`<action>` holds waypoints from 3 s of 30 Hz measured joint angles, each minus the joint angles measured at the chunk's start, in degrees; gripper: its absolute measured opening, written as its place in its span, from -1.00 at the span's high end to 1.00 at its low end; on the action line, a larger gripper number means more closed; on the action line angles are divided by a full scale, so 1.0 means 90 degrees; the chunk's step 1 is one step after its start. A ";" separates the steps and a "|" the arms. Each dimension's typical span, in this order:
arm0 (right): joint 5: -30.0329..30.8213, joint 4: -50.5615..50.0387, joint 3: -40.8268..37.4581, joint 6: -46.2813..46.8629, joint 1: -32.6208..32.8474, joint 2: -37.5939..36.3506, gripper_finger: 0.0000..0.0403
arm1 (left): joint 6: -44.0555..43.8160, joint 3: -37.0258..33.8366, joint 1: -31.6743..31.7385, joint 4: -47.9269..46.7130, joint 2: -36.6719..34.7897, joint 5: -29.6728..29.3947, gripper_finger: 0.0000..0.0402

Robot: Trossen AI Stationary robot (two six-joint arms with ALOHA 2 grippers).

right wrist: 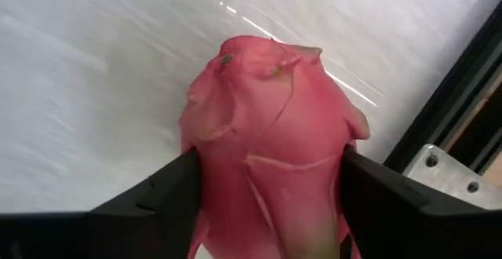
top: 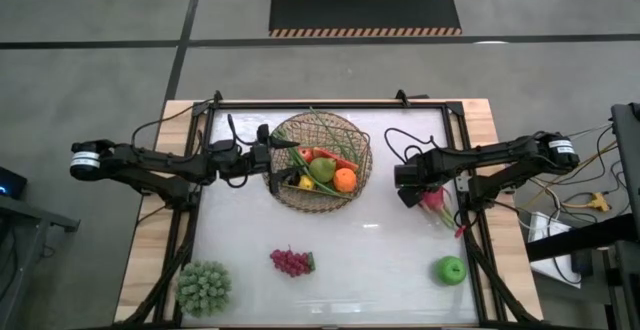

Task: Build produce basket
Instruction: Put the dragon fruit into the wire basket

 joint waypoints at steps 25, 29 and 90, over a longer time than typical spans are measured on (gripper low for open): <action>0.1215 -0.0720 0.2973 -0.1381 0.0006 0.0012 -0.09 | 0.0423 0.0007 0.0000 0.0174 0.0001 -0.0002 -0.35; 0.1587 -0.0522 0.3523 -0.2026 0.0006 0.0017 -0.09 | 0.0508 0.0008 0.0000 0.0235 0.0000 -0.0002 -0.35; 0.0139 0.4665 0.3783 -0.6975 -0.1344 0.2439 -0.09 | 0.1632 -0.0449 0.0032 0.1833 -0.0454 -0.0699 -0.35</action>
